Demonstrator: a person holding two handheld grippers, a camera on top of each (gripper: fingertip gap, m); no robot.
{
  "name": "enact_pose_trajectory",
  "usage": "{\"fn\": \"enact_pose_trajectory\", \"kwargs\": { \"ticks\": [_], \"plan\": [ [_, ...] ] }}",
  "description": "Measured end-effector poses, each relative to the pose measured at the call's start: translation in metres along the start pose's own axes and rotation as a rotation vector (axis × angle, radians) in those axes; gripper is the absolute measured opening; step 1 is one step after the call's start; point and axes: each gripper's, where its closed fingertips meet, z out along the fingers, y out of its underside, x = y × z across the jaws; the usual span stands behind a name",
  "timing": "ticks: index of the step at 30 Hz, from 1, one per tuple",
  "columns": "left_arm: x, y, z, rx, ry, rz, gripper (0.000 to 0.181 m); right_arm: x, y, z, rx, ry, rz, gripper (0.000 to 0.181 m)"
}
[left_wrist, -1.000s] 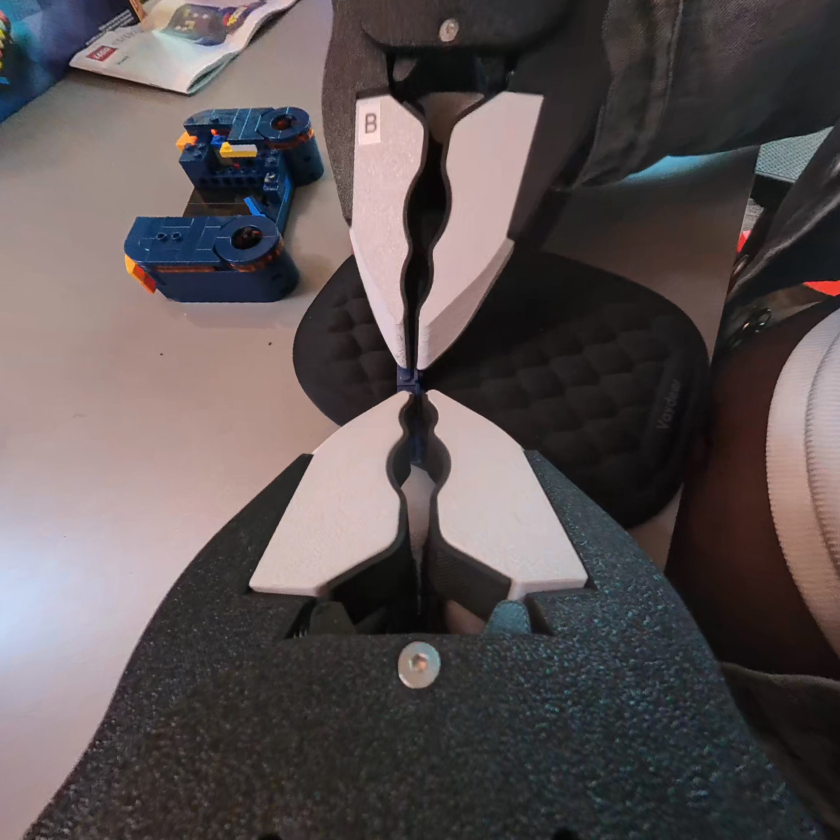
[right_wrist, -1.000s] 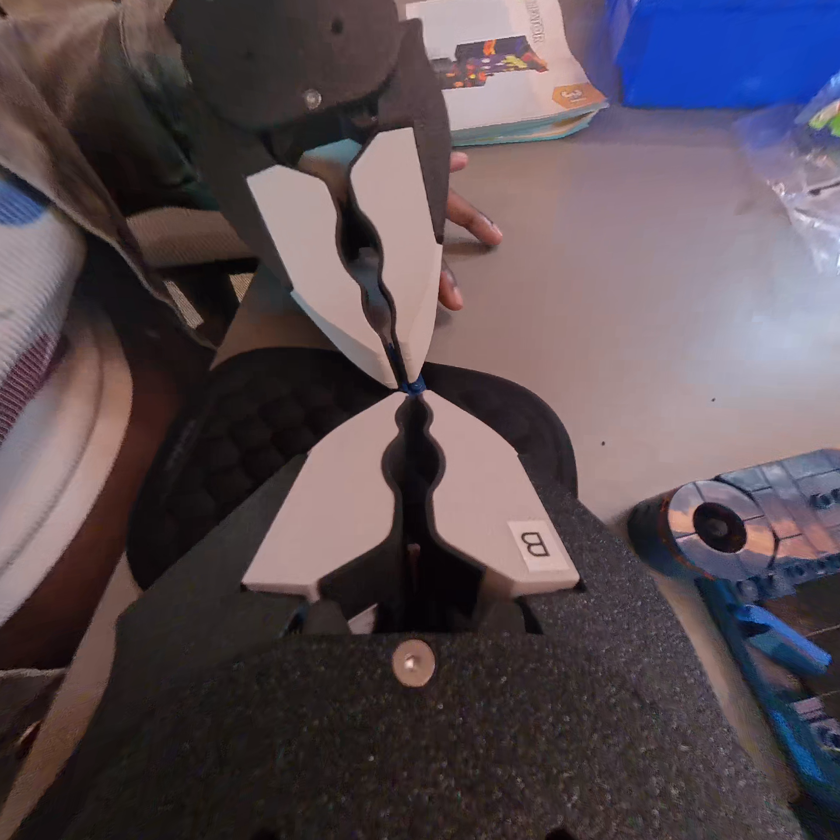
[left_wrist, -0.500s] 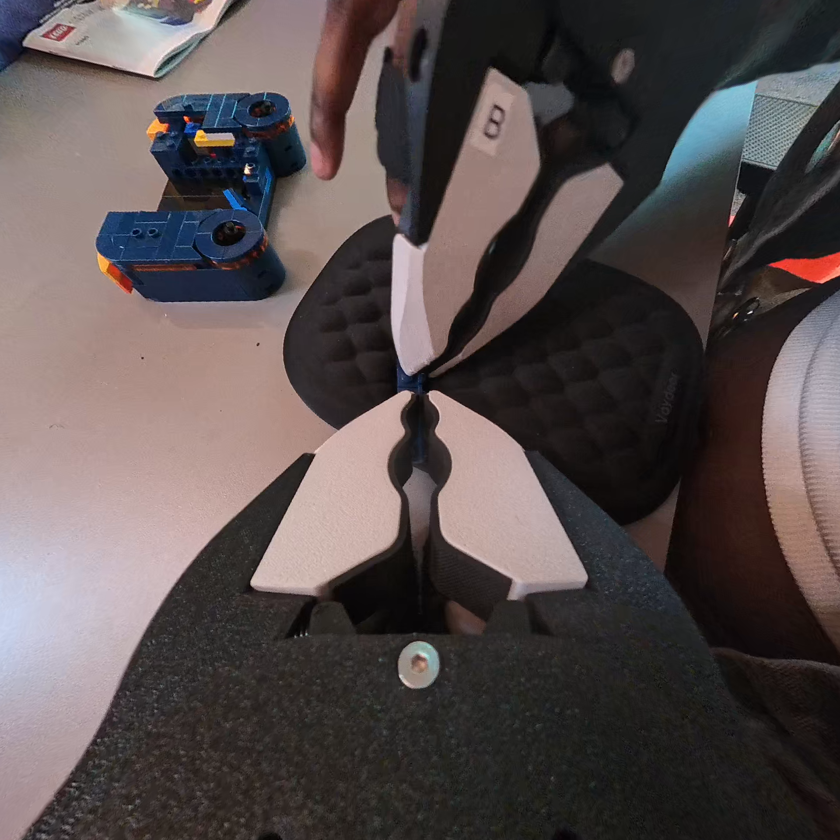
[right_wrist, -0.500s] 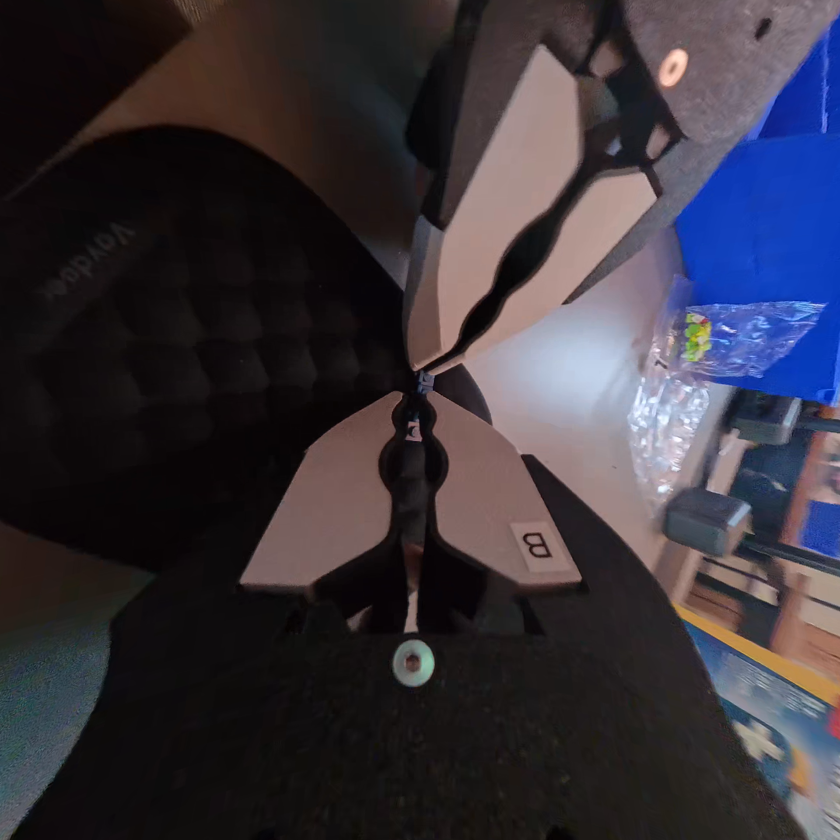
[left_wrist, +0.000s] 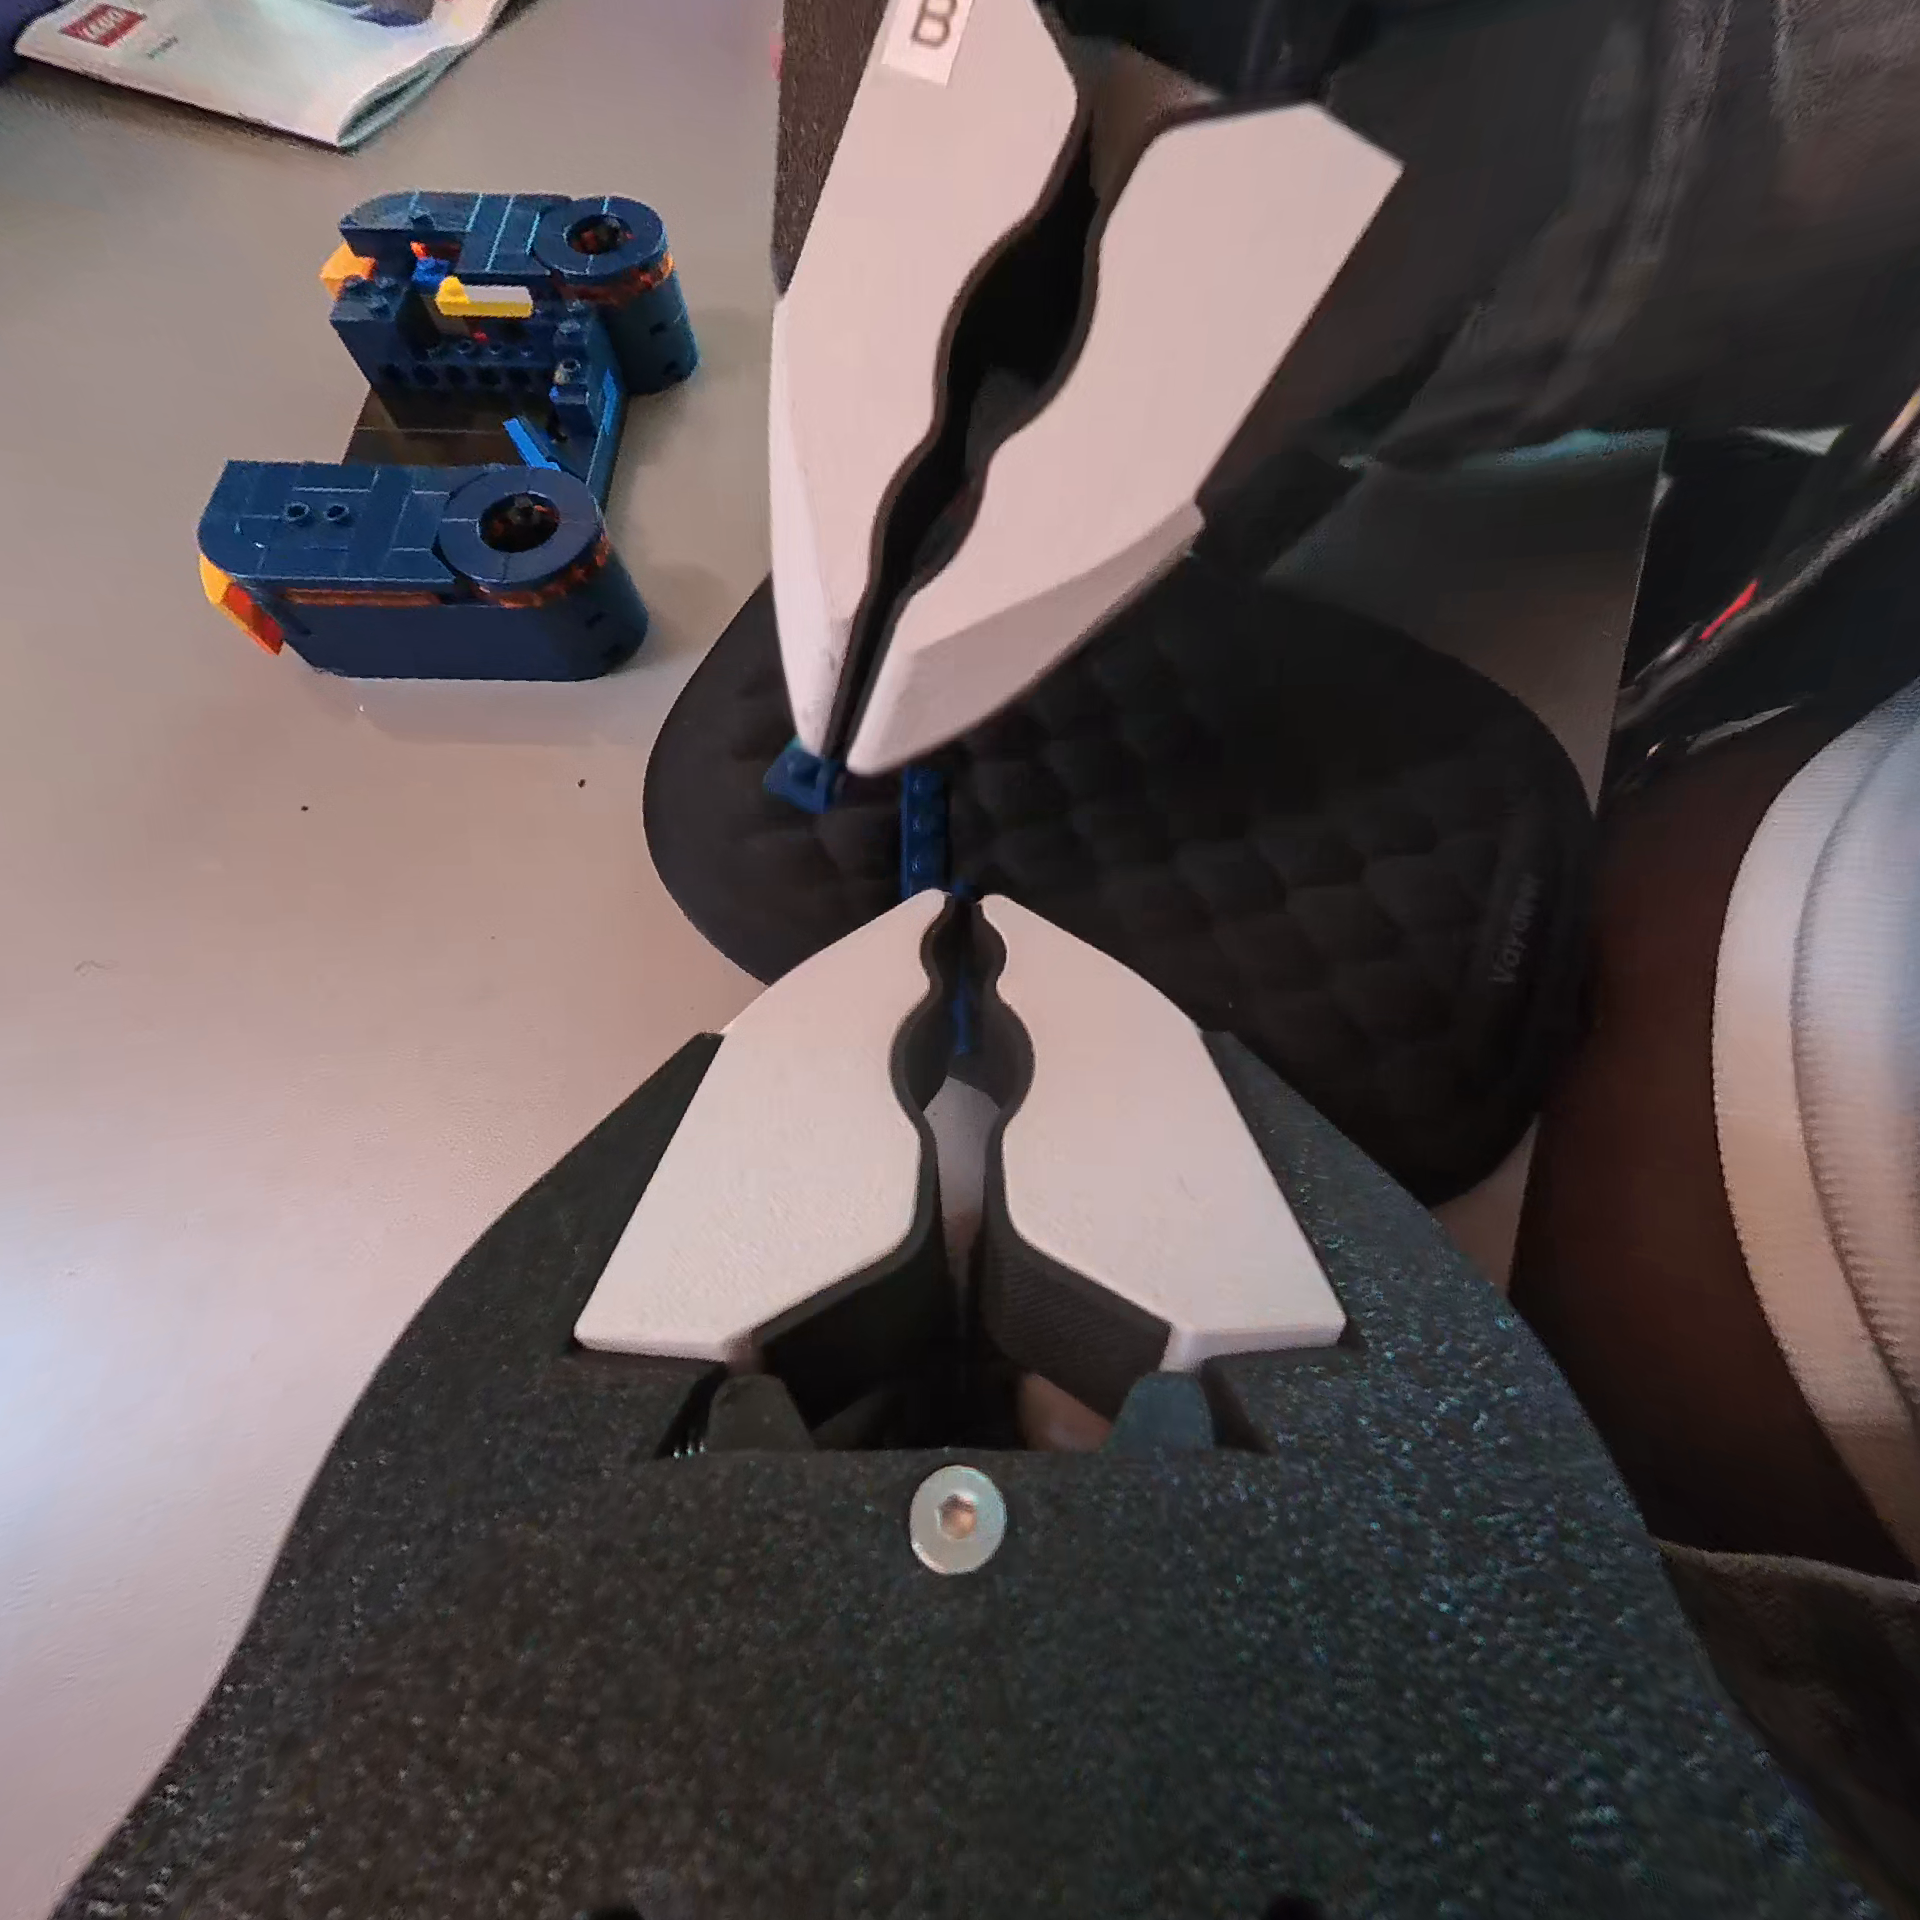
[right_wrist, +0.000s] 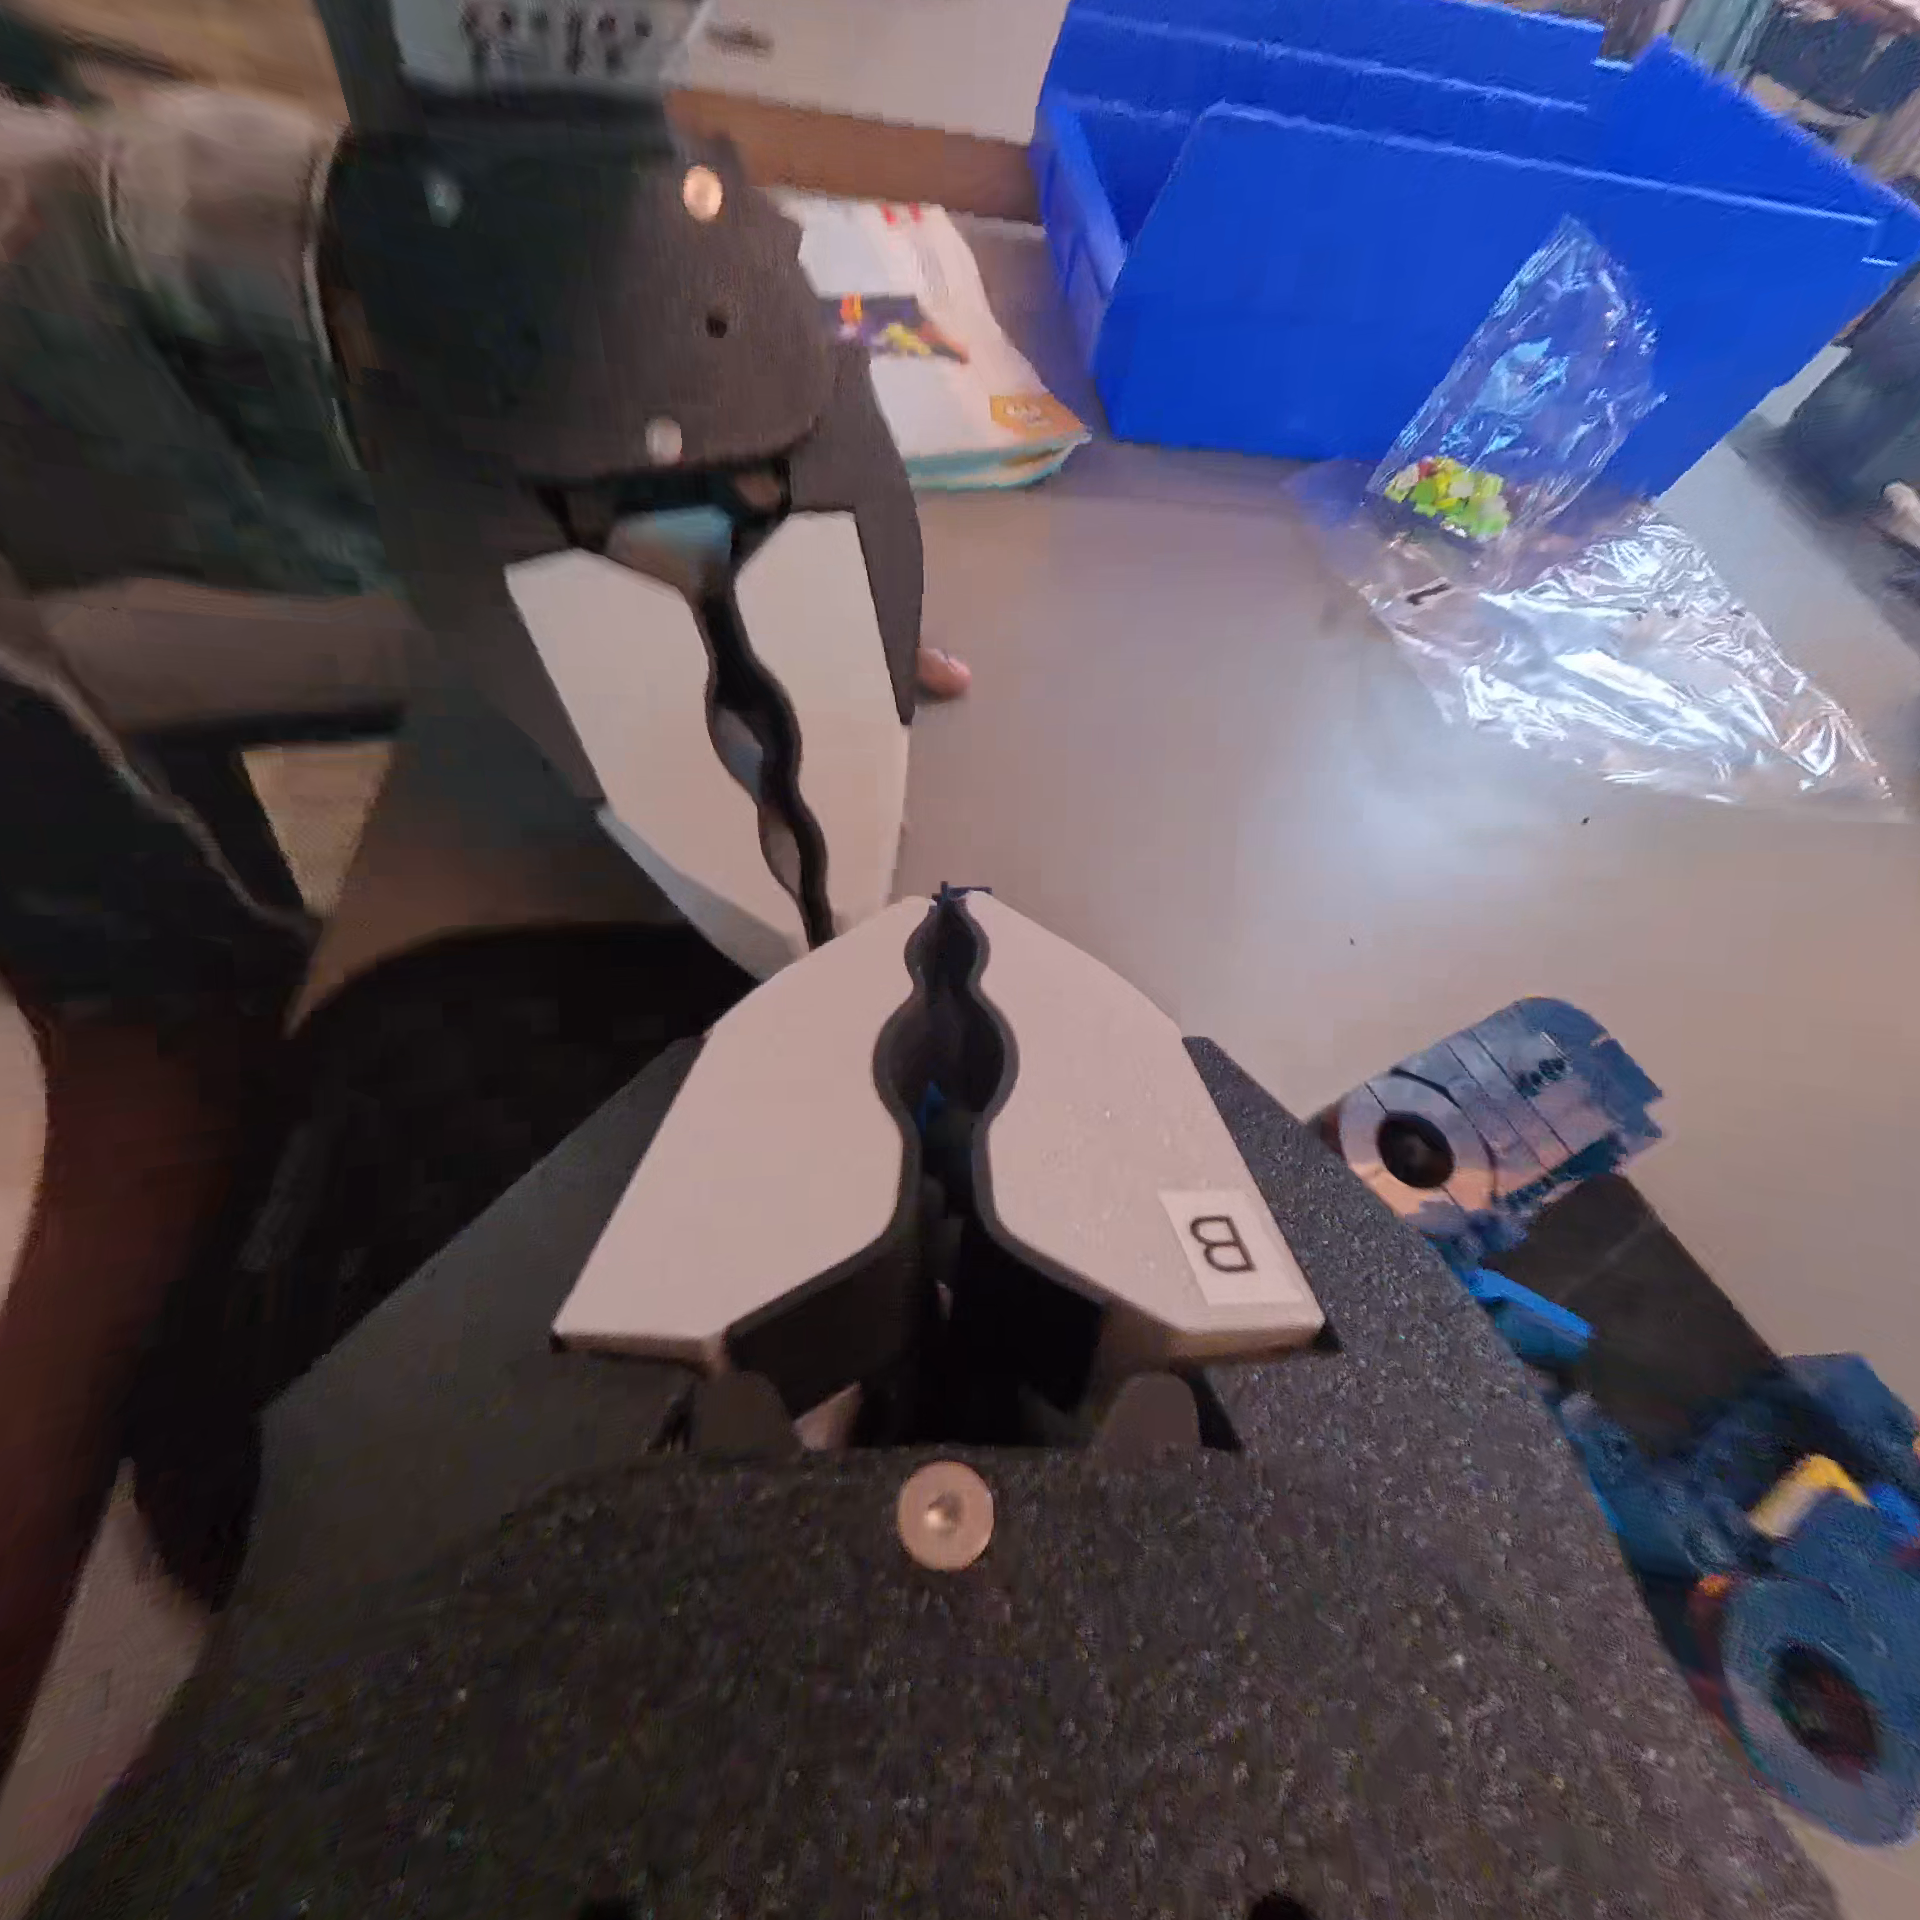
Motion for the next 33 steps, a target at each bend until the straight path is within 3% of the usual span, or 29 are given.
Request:
{"fn": "enact_pose_trajectory", "kwargs": {
  "ticks": [2,5,11,14,16,18,21,24,33],
  "plan": [
    [0.0,0.0,0.0,0.007,-0.012,0.017,0.0,0.002,0.007,-0.009,-0.05,-0.045,0.011,0.001],
    [0.0,-0.001,0.0,0.013,-0.01,0.01,0.0,0.012,0.001,-0.026,-0.001,-0.025,0.039,0.001],
    [-0.001,-0.004,-0.001,0.028,-0.033,0.038,0.0,0.053,0.0,-0.085,0.053,0.268,0.062,0.001],
    [0.0,-0.007,0.001,0.031,-0.057,0.08,0.0,0.077,0.012,-0.147,-0.026,0.517,0.037,0.001],
    [0.001,-0.011,0.005,0.038,-0.061,0.107,0.001,0.094,0.029,-0.21,-0.132,0.709,0.042,0.001],
    [0.003,-0.016,0.011,0.046,-0.043,0.123,0.005,0.109,0.056,-0.283,-0.281,0.906,0.082,0.001],
    [0.004,-0.02,0.016,0.054,-0.018,0.11,0.007,0.112,0.111,-0.36,-0.45,1.0,0.312,0.001],
    [0.006,-0.021,0.017,0.057,0.004,0.101,0.014,0.109,0.142,-0.386,-0.455,0.963,0.483,0.001],
    [0.009,-0.024,0.018,0.065,0.002,0.108,0.026,0.108,0.169,-0.408,-0.533,1.007,0.478,0.033]
  ]
}}
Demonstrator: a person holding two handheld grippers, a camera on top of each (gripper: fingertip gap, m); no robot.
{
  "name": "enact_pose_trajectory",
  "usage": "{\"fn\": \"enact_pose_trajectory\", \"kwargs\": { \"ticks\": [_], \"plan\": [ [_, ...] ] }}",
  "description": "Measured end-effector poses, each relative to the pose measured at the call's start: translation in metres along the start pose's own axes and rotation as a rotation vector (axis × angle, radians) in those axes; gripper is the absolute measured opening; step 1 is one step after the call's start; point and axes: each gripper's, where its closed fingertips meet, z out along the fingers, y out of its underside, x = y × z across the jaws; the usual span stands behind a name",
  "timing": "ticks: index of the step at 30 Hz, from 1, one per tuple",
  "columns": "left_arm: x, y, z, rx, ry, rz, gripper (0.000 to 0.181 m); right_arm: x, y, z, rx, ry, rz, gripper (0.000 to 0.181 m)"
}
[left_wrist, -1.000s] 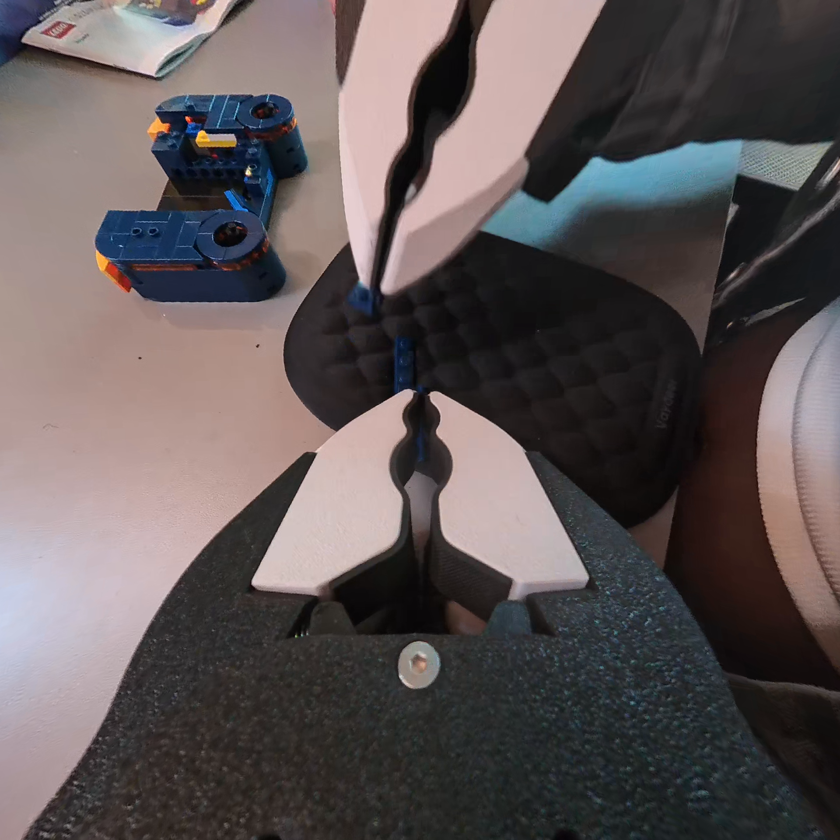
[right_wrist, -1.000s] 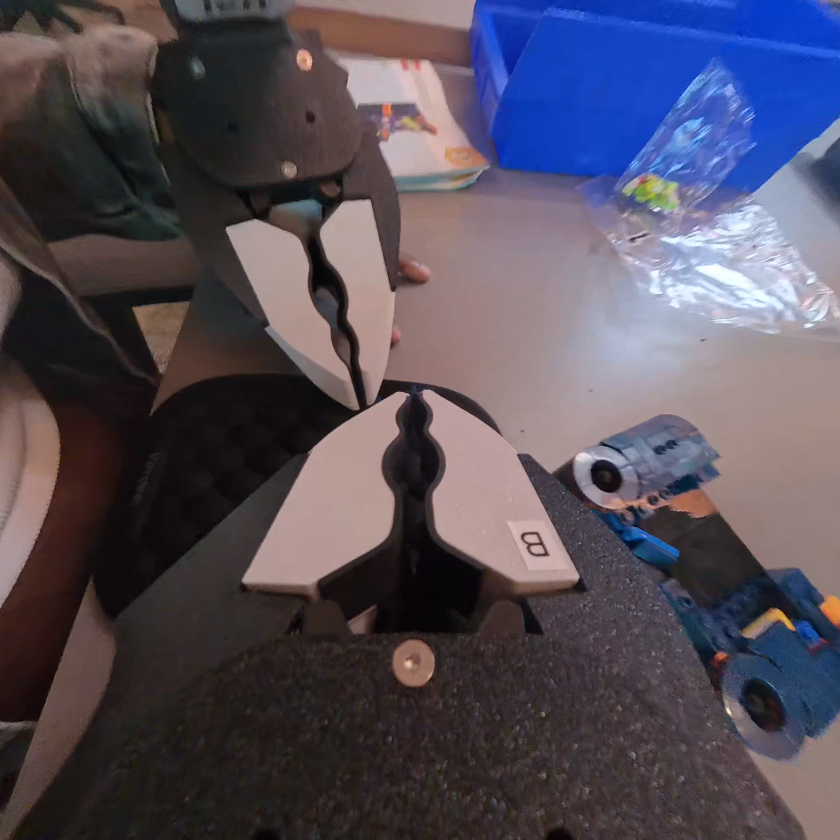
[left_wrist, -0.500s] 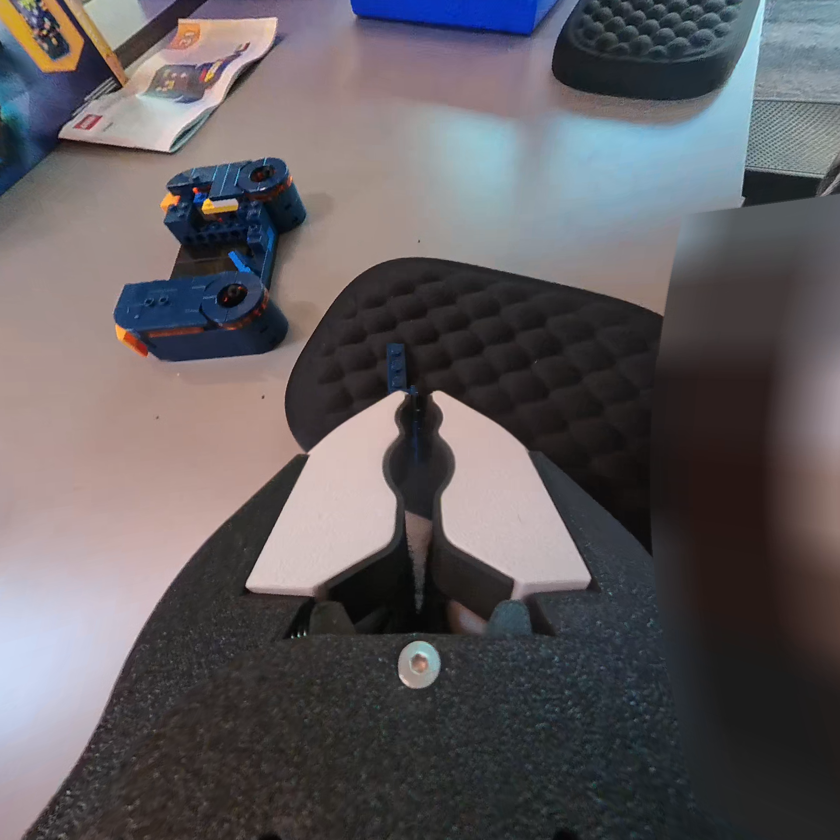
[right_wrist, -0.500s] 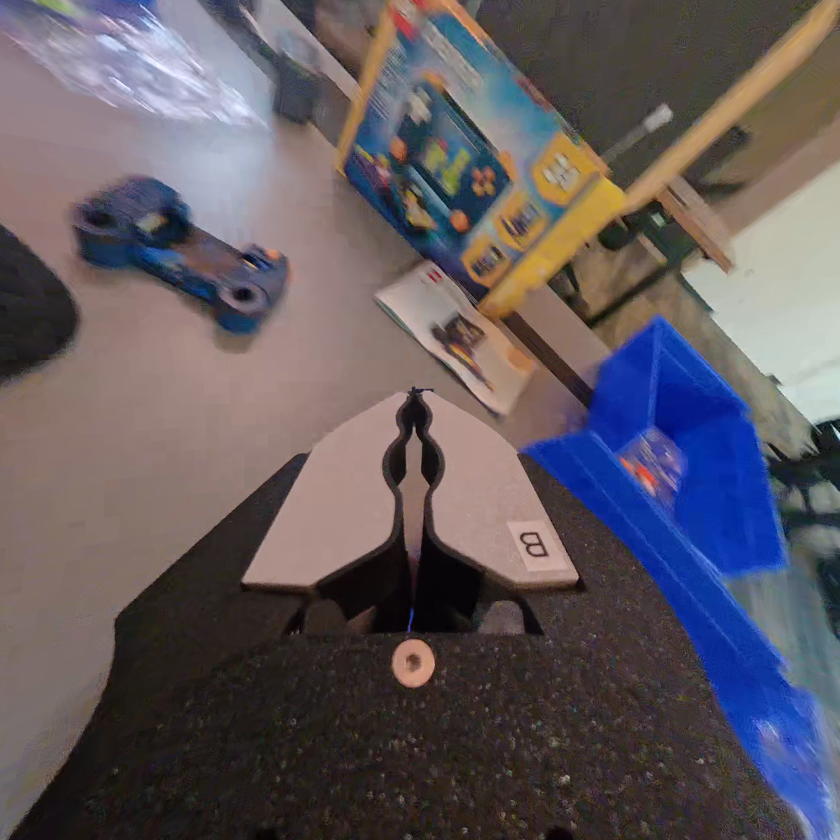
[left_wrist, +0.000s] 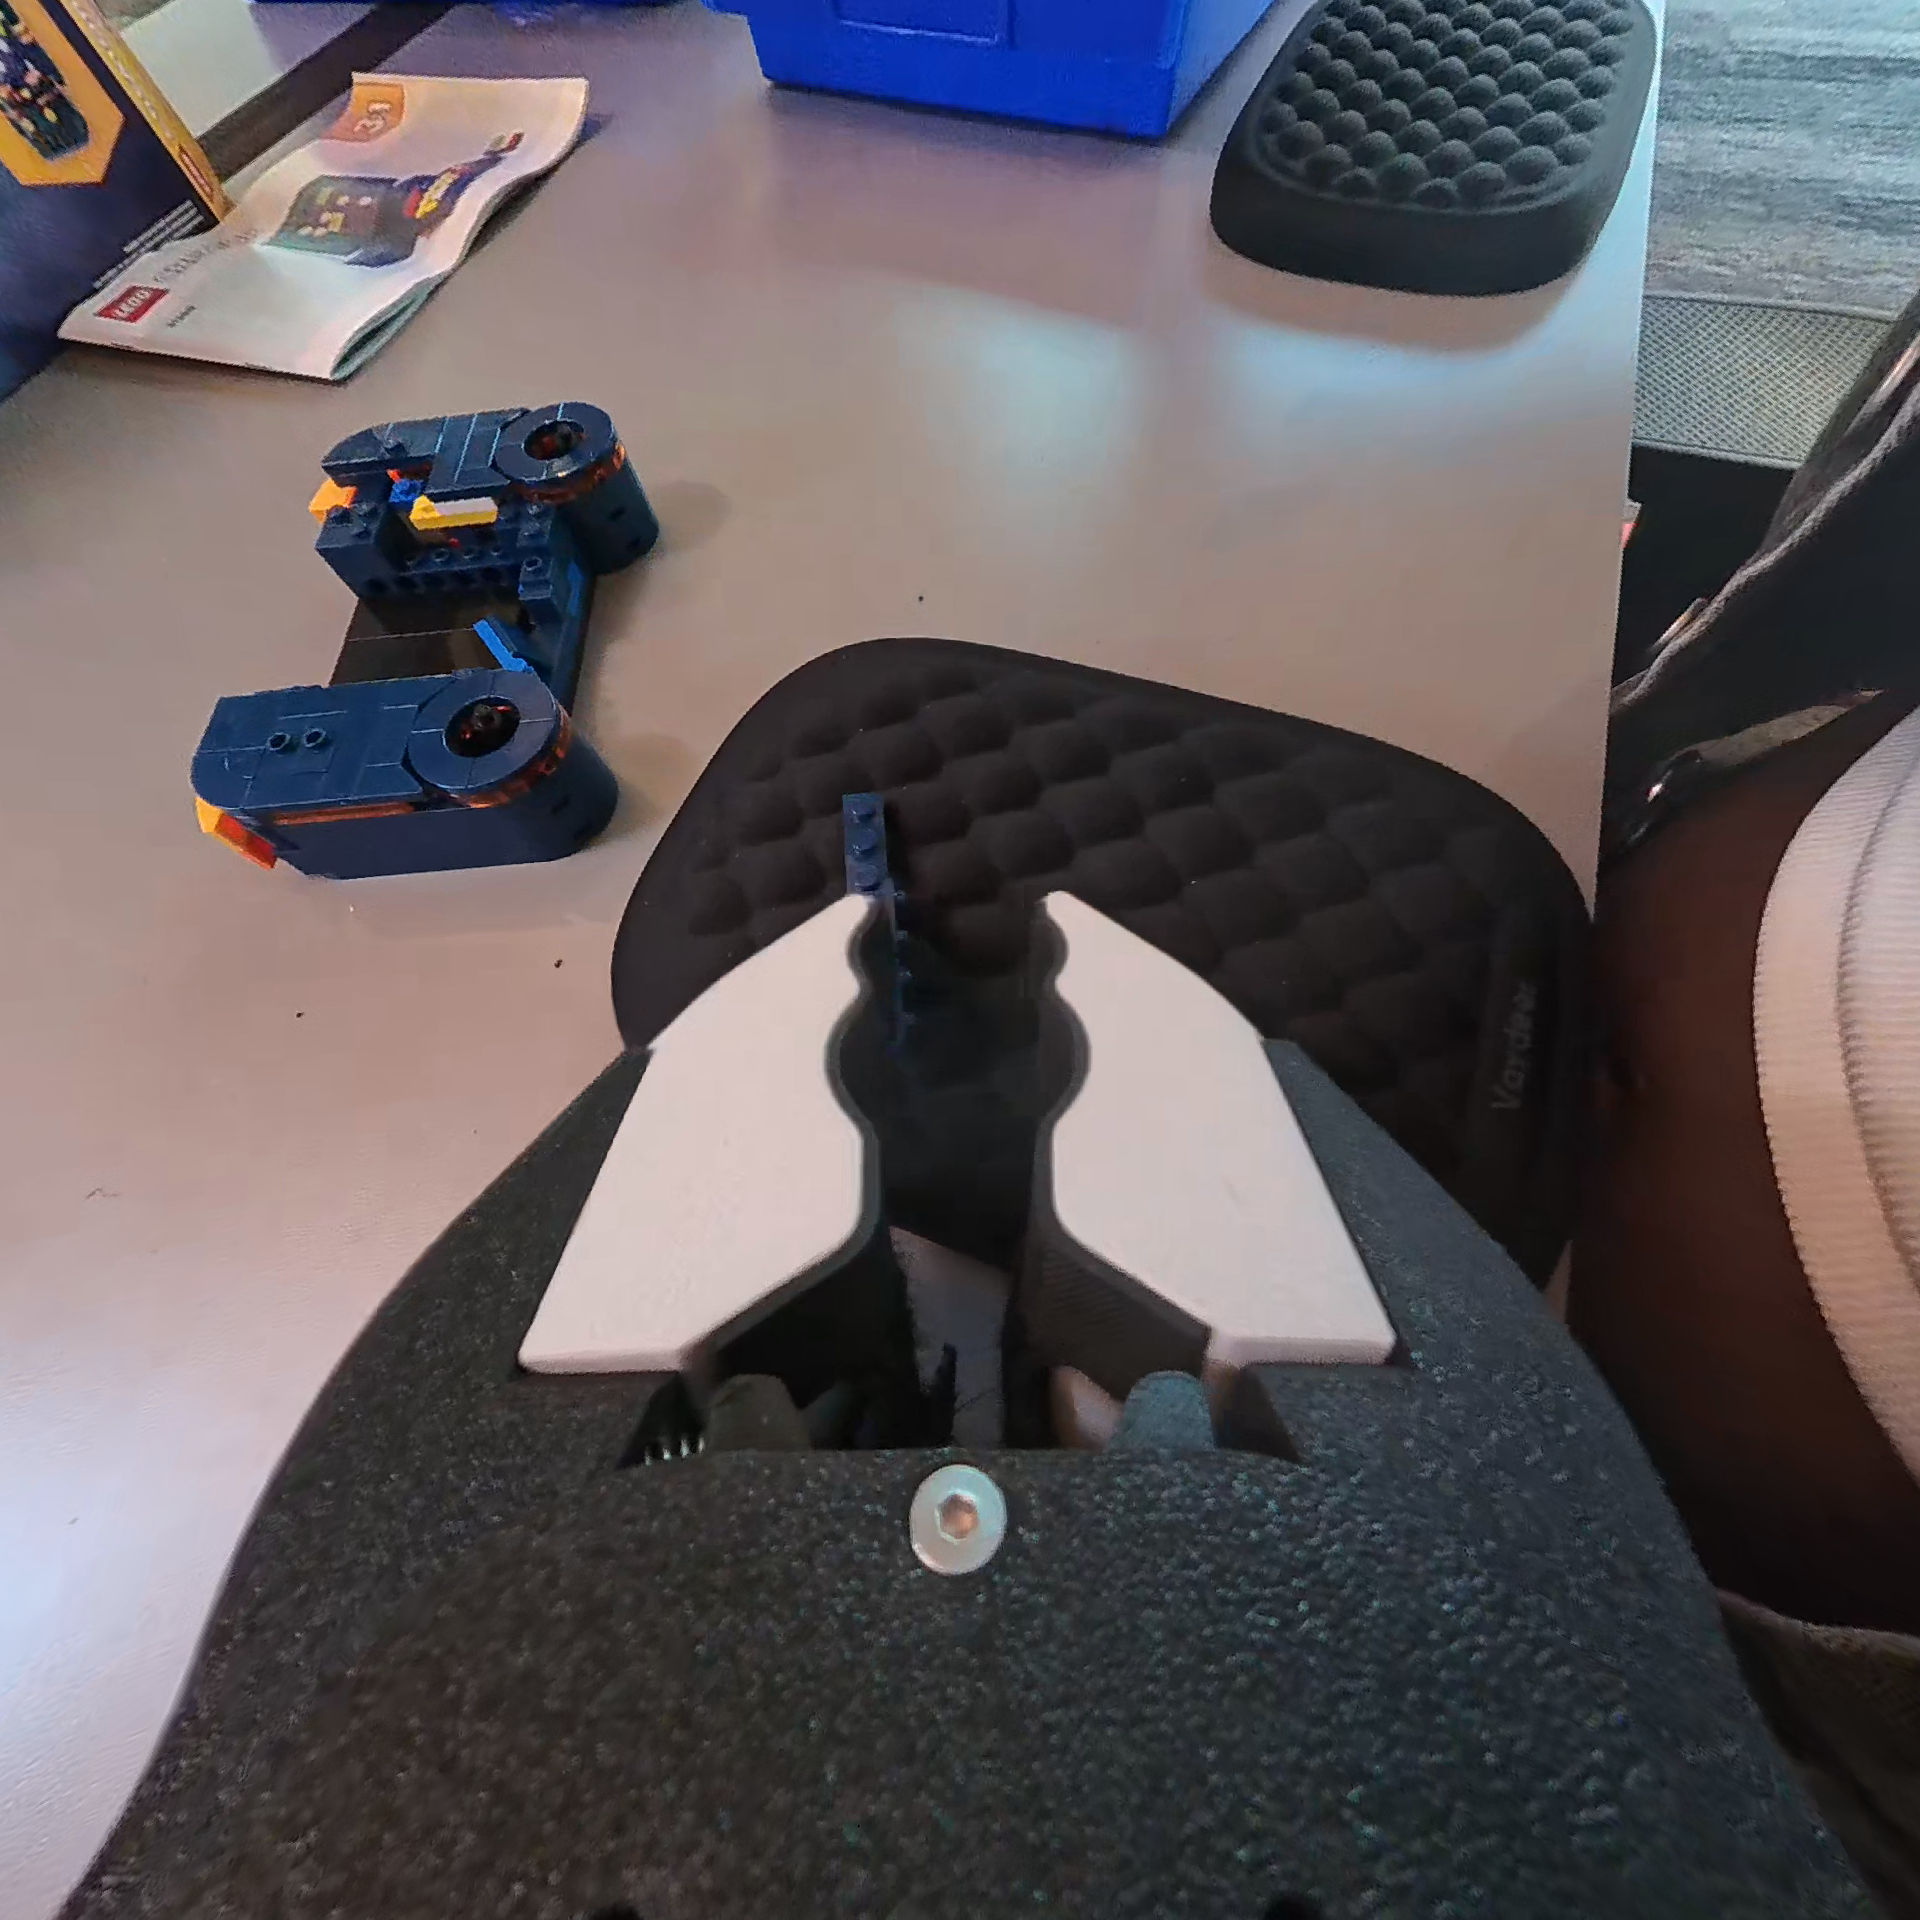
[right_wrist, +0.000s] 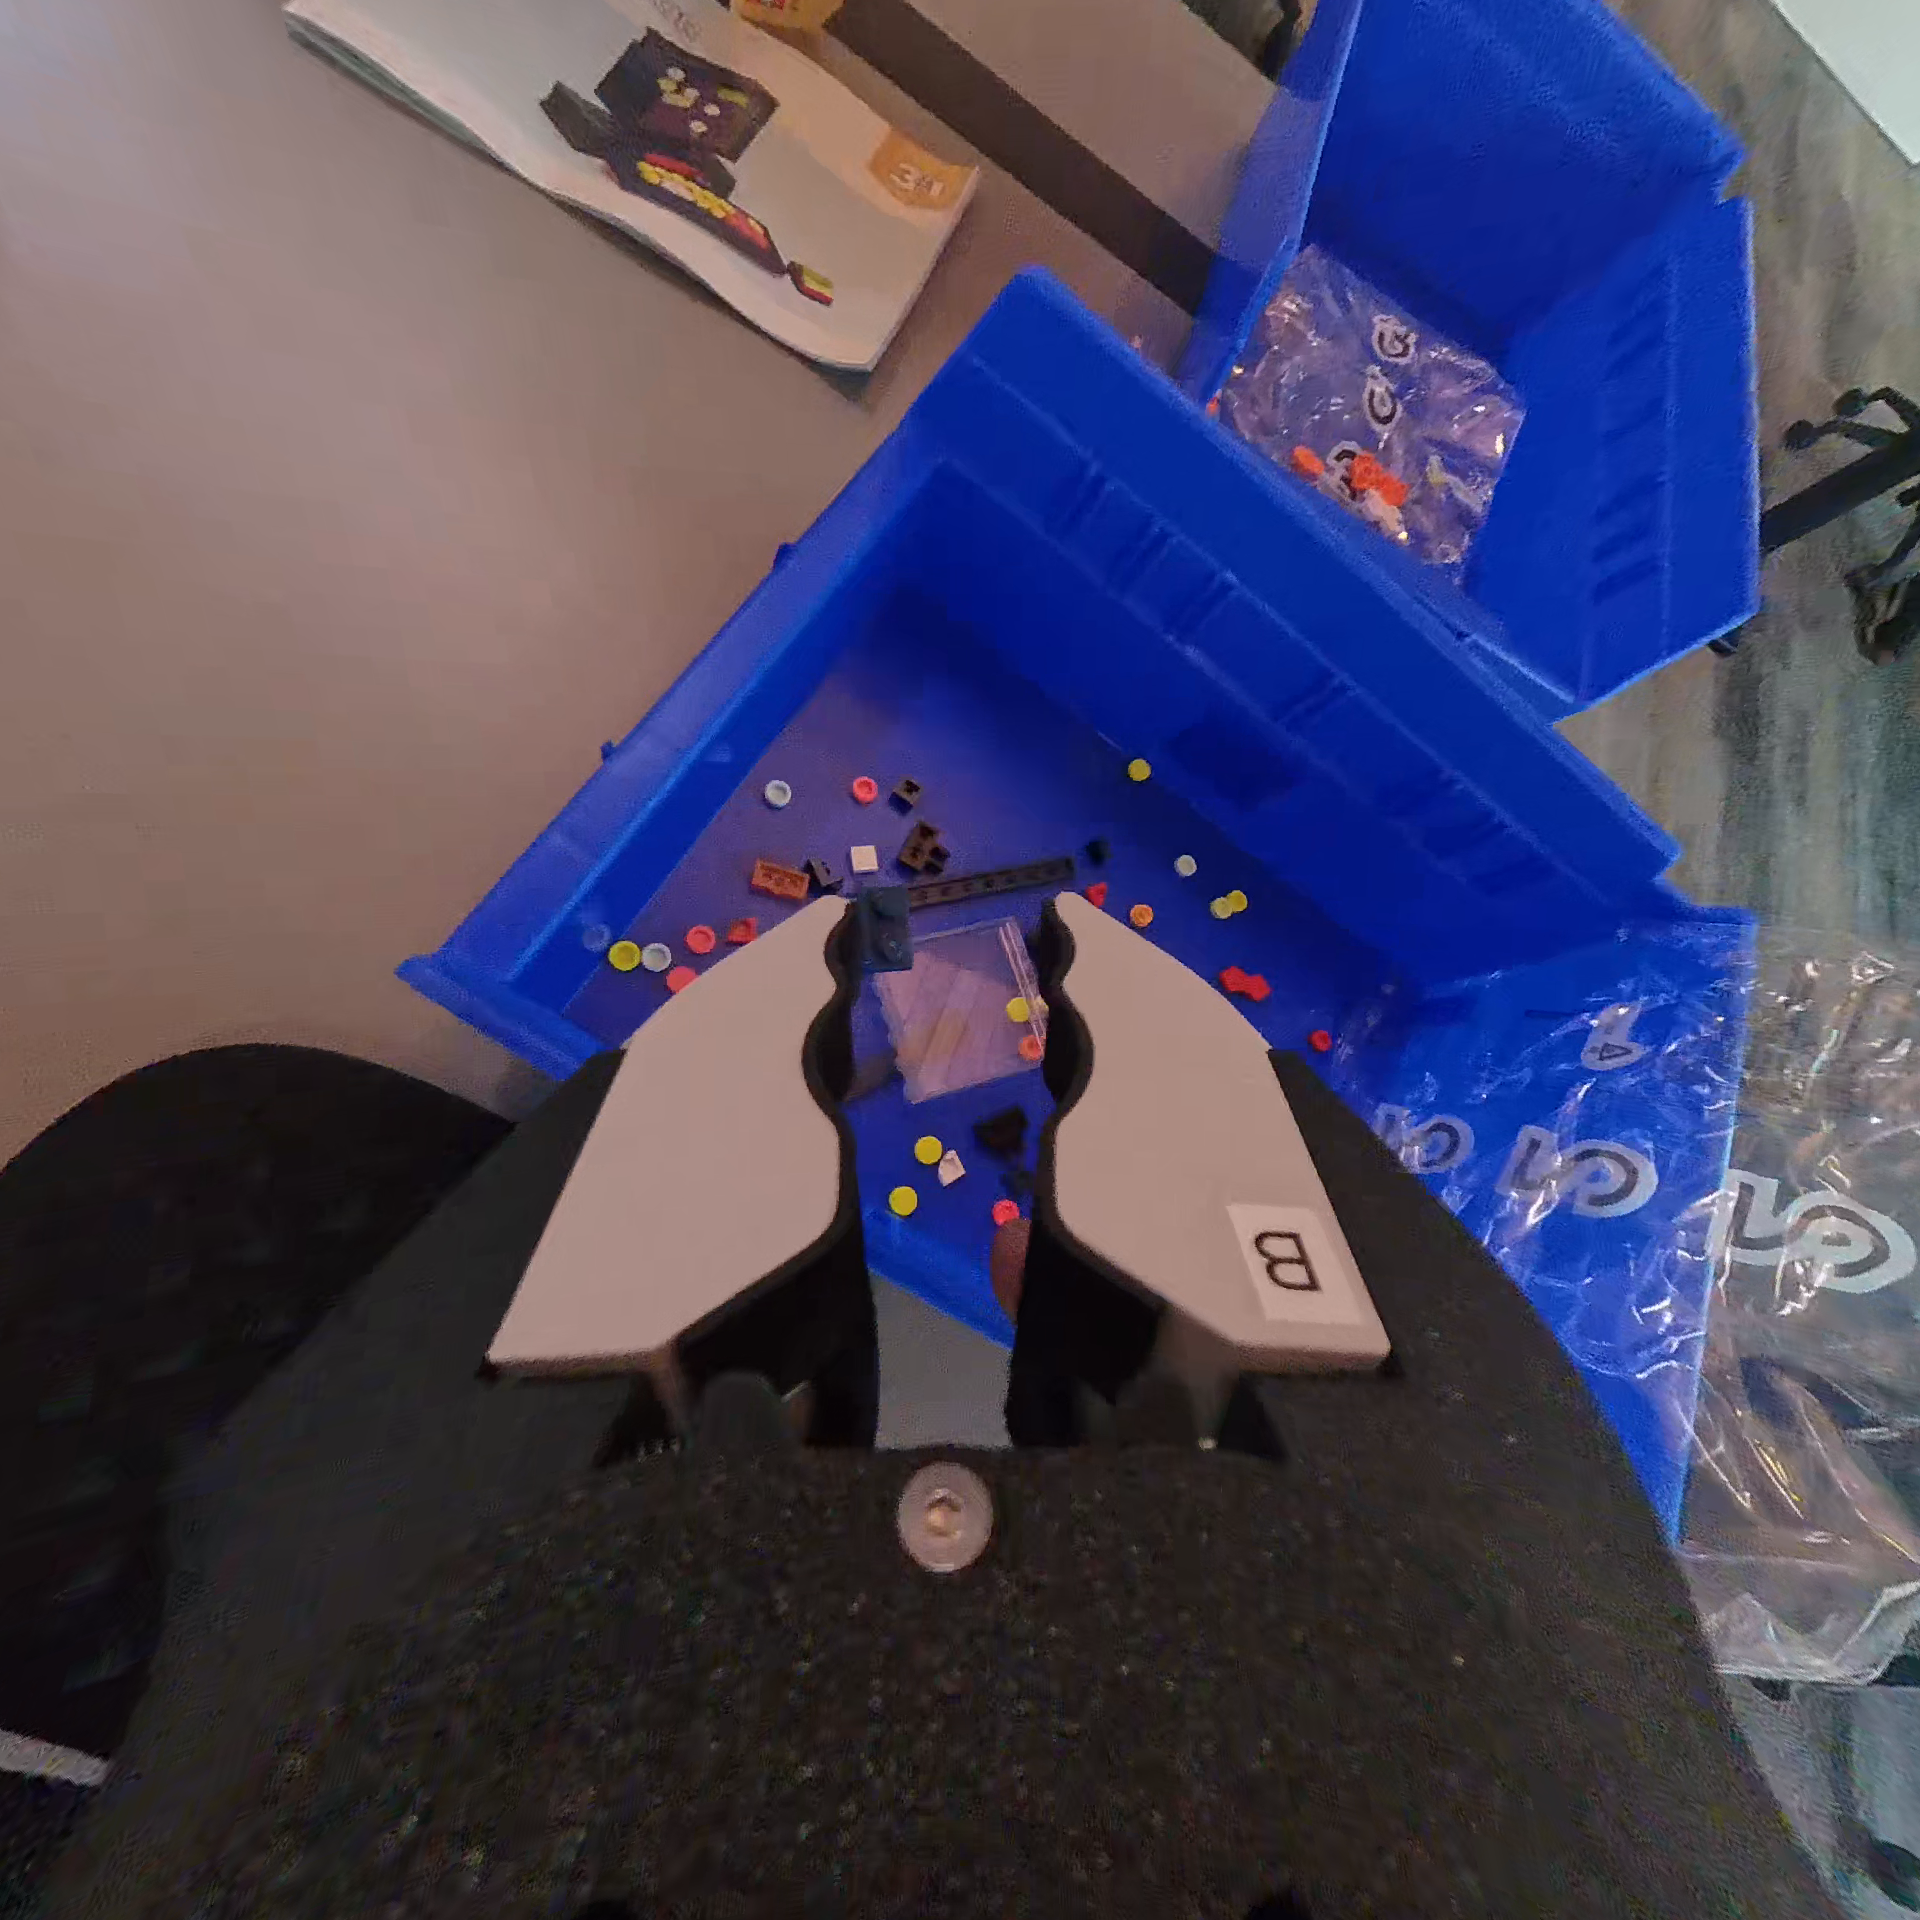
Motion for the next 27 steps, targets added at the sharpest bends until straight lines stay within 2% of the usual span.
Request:
{"fn": "enact_pose_trajectory", "kwargs": {
  "ticks": [3,5,9,16,18,19,21,27],
  "plan": [
    [-0.001,0.0,-0.001,0.008,-0.008,-0.011,0.028,-0.002,-0.012,-0.003,0.074,0.009,-0.012,0.042],
    [-0.003,0.0,-0.002,0.008,-0.027,-0.006,0.036,0.001,-0.008,0.0,0.041,0.028,-0.045,0.054],
    [-0.002,-0.005,-0.006,0.044,-0.038,0.017,0.036,0.008,-0.016,0.0,0.099,0.023,0.005,0.058],
    [-0.006,-0.009,-0.013,0.092,-0.063,-0.012,0.039,0.017,-0.011,-0.003,0.053,0.083,-0.021,0.074],
    [-0.008,-0.006,-0.015,0.081,-0.076,-0.005,0.04,0.018,-0.015,-0.006,0.092,0.078,0.039,0.088],
    [-0.009,-0.006,-0.016,0.079,-0.083,-0.003,0.041,0.016,-0.015,-0.008,0.102,0.047,0.092,0.089],
    [-0.009,-0.005,-0.018,0.084,-0.095,-0.002,0.041,0.012,0.0,-0.01,0.019,-0.013,0.158,0.093],
    [-0.012,-0.001,-0.021,0.081,-0.114,-0.003,0.043,0.029,0.026,-0.026,-0.091,0.077,0.151,0.104]
  ]
}}
